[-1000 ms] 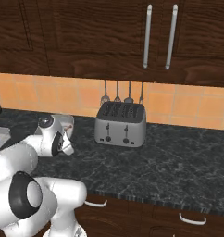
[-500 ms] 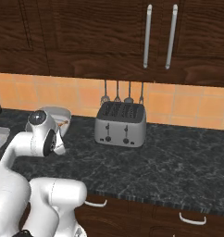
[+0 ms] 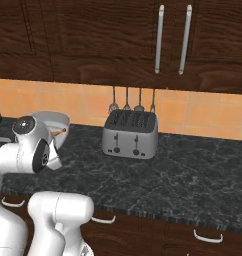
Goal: Take the meat container that has the chicken drumstick and place it on the second highest rack of the freezer. Then take the vegetable container that has the squash and bell pepper and place it on the highest rack of the freezer.
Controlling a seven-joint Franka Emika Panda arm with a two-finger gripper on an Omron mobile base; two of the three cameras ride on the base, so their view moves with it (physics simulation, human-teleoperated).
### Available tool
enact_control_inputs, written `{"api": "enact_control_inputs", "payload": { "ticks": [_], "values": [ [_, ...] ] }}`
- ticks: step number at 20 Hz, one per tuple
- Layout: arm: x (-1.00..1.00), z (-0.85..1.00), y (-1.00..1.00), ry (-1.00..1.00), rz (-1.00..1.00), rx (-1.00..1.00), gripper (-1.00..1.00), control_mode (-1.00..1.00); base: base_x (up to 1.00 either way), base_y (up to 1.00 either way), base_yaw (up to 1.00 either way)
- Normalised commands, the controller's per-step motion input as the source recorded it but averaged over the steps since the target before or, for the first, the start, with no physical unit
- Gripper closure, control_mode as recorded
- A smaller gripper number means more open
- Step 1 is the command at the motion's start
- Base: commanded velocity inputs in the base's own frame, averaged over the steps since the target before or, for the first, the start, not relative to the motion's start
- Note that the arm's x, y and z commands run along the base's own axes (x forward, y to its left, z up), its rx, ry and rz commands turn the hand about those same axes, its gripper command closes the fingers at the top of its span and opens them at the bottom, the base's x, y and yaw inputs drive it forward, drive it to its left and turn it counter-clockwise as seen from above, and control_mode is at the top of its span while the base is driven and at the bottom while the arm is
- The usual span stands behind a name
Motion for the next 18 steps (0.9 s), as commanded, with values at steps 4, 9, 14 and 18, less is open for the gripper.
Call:
{"api": "enact_control_inputs", "payload": {
  "ticks": [4, 9, 14, 18],
  "values": [
    [-0.59, 0.62, -0.22, 0.13, -0.01, 0.0, 1.0, -1.0, 0.0, 0.0, 0.0],
    [-0.67, 0.65, -0.3, 0.09, 0.0, 0.0, 1.0, -1.0, 0.0, 0.0, 0.0],
    [-0.71, 0.61, -0.33, 0.03, -0.02, 0.0, 1.0, -1.0, 0.0, 0.0, 0.0],
    [-0.66, 0.36, -0.3, 0.0, -0.05, 0.0, 1.0, -1.0, 0.0, 0.0, 0.0]
  ]
}}
